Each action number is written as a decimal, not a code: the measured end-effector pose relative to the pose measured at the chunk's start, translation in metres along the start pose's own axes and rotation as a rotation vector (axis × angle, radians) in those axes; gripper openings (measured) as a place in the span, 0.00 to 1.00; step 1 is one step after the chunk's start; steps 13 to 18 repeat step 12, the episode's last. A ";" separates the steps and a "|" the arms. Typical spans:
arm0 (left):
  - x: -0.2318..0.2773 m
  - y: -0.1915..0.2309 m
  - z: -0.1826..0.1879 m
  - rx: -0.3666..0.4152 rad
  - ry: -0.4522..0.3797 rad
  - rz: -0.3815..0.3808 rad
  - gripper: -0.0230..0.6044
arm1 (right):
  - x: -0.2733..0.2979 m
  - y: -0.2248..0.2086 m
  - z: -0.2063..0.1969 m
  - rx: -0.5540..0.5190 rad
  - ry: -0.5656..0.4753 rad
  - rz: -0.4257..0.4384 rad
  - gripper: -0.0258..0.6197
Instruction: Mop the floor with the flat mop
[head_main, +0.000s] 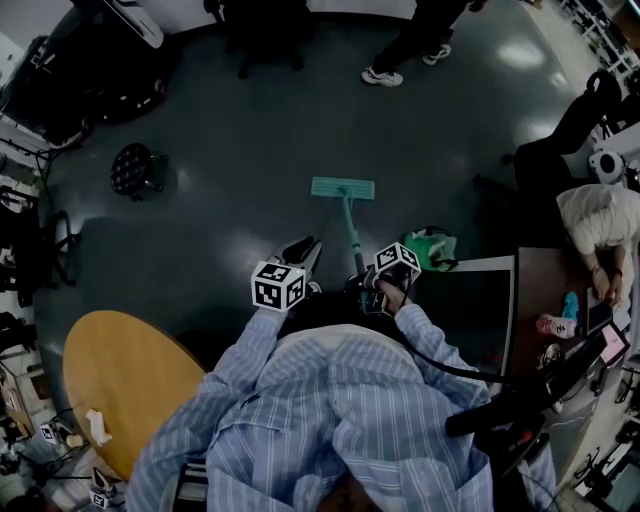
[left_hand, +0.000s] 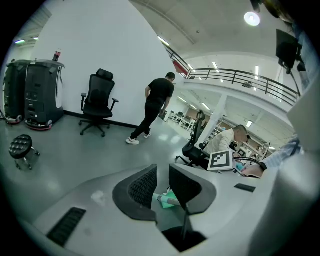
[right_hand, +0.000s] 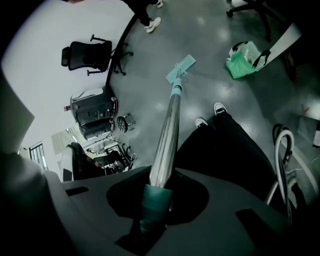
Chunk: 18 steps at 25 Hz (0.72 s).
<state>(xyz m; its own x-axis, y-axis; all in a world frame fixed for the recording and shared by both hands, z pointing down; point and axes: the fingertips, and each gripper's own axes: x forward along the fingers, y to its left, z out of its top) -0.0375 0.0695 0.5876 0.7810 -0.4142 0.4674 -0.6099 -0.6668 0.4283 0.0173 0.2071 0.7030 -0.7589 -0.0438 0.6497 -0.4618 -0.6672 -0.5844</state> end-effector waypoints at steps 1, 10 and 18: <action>0.000 -0.001 -0.001 0.002 0.000 -0.001 0.16 | 0.000 -0.001 0.000 0.000 -0.001 0.000 0.14; -0.003 -0.004 -0.006 0.010 0.010 0.003 0.16 | 0.000 -0.005 -0.002 0.006 -0.003 0.003 0.14; -0.003 -0.005 -0.007 0.011 0.010 0.003 0.16 | 0.000 -0.006 -0.003 0.007 -0.006 0.004 0.14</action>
